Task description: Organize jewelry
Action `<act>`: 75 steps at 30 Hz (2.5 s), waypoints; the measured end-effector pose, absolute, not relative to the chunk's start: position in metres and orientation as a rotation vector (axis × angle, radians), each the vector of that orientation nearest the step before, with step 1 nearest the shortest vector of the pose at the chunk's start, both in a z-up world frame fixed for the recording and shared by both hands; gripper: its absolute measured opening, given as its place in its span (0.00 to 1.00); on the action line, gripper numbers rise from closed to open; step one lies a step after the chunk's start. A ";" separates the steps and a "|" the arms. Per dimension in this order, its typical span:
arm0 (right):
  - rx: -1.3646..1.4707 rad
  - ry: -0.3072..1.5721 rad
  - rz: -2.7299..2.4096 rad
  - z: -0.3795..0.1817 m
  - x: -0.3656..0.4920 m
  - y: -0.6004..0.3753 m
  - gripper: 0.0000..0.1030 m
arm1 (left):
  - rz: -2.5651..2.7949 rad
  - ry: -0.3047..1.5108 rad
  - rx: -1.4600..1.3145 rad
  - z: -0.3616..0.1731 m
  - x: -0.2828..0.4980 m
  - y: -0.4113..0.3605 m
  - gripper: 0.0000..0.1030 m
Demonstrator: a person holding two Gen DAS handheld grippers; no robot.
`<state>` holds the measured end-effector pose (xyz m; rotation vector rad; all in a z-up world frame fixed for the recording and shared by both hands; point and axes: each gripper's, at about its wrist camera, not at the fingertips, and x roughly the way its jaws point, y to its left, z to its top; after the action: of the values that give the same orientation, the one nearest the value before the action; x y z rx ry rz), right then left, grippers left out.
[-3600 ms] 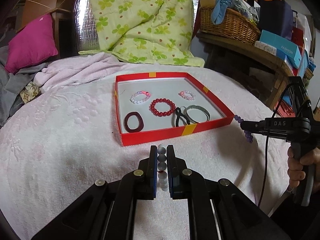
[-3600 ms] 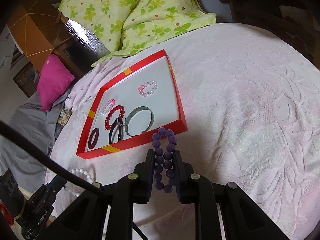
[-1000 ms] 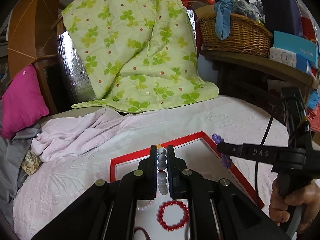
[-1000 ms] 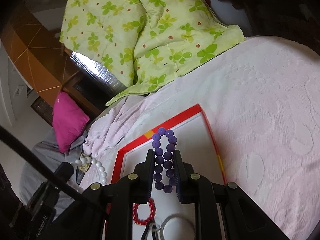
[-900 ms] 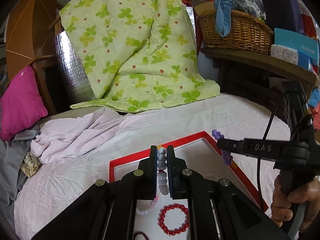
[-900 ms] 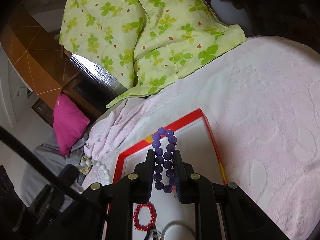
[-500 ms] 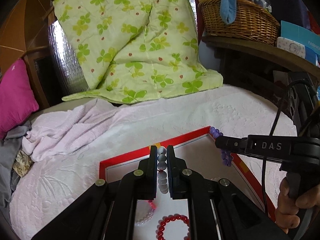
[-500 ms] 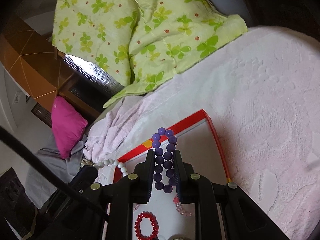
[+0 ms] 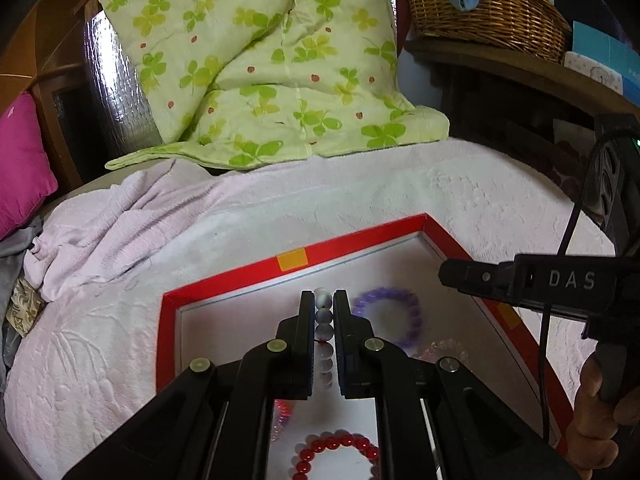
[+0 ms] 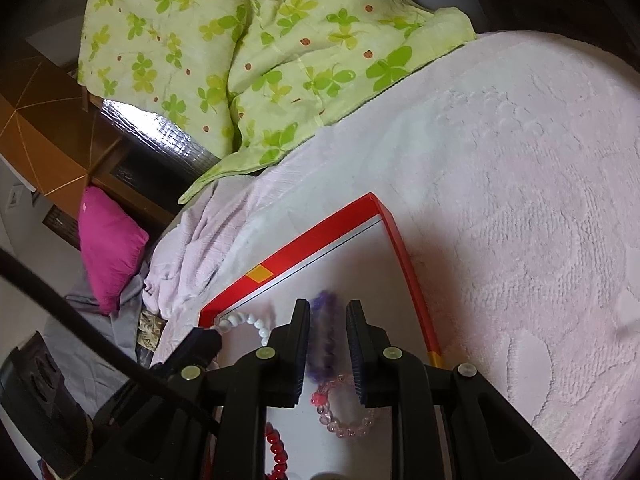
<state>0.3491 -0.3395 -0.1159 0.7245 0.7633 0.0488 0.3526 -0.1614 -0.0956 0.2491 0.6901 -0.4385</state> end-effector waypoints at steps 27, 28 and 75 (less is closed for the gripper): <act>0.648 0.758 0.028 -0.090 0.320 -0.325 0.22 | -0.298 0.603 0.325 -0.076 0.287 -0.136 0.66; 0.648 0.758 0.028 -0.088 0.317 -0.324 0.22 | -0.290 0.607 0.325 -0.074 0.283 -0.133 0.67; 0.157 0.516 -0.100 -0.028 0.098 -0.219 0.65 | -0.163 0.620 0.112 -0.056 0.169 0.008 0.83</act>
<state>0.0977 -0.2189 -0.0284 0.1571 0.5163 -0.0997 0.1694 0.0082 -0.0560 0.1122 0.6203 -0.1629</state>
